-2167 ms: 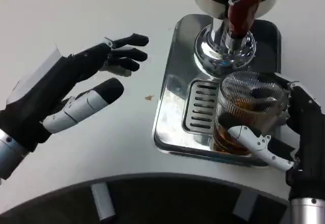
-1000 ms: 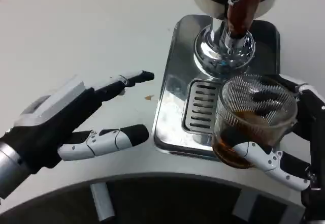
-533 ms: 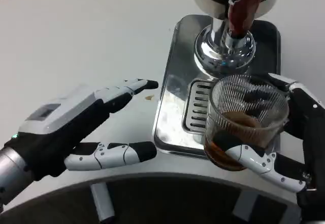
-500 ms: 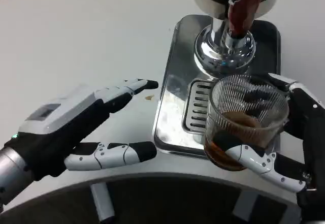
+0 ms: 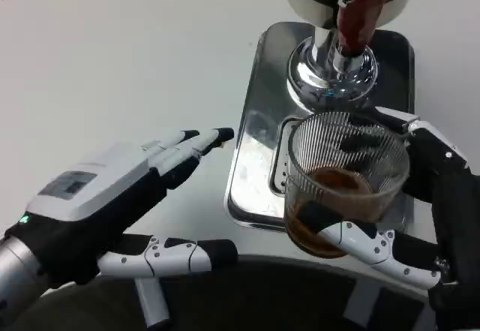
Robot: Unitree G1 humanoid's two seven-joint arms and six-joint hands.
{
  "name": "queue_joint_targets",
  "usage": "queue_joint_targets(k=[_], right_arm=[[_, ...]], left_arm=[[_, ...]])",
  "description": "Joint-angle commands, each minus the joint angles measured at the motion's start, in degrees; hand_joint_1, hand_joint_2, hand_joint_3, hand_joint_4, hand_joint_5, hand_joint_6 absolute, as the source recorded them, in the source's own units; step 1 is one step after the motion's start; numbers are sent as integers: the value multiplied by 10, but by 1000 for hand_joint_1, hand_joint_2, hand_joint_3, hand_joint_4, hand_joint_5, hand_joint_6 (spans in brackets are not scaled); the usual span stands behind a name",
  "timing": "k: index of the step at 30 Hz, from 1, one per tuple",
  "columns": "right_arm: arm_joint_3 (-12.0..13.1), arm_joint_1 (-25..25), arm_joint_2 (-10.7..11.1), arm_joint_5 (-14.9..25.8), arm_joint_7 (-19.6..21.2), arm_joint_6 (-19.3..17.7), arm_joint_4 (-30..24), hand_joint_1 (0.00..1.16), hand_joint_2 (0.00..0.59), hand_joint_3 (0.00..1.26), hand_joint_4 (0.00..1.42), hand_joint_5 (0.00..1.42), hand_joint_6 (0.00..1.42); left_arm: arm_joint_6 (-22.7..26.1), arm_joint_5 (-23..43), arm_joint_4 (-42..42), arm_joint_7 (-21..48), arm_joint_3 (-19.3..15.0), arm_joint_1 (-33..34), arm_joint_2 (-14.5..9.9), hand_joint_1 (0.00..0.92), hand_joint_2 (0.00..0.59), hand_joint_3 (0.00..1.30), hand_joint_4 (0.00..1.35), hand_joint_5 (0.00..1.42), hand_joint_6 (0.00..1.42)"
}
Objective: Grasp the cup under the faucet to collect the drink, then remove the cup.
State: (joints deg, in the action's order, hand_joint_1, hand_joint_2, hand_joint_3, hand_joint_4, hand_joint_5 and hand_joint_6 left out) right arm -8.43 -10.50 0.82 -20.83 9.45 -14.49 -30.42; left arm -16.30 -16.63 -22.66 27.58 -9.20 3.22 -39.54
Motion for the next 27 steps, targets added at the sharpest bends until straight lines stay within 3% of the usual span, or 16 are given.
queue_joint_targets(k=[1,11,27], right_arm=[[-13,3,1,10,-12,-30,-27,848,178,901,1053,1231,1108],[-25,2,7,17,-36,-30,-31,848,178,911,1061,1245,1124],[-39,-16,14,23,-49,-30,-53,848,178,926,1067,1245,1146]], left_arm=[[-1,-13,-28,-7,-20,-42,-4,0,103,0,0,0,63],[3,-17,-61,-5,-55,-90,-3,0,96,0,0,0,0],[9,-6,-78,1,-75,-122,-2,0,96,0,0,0,0]])
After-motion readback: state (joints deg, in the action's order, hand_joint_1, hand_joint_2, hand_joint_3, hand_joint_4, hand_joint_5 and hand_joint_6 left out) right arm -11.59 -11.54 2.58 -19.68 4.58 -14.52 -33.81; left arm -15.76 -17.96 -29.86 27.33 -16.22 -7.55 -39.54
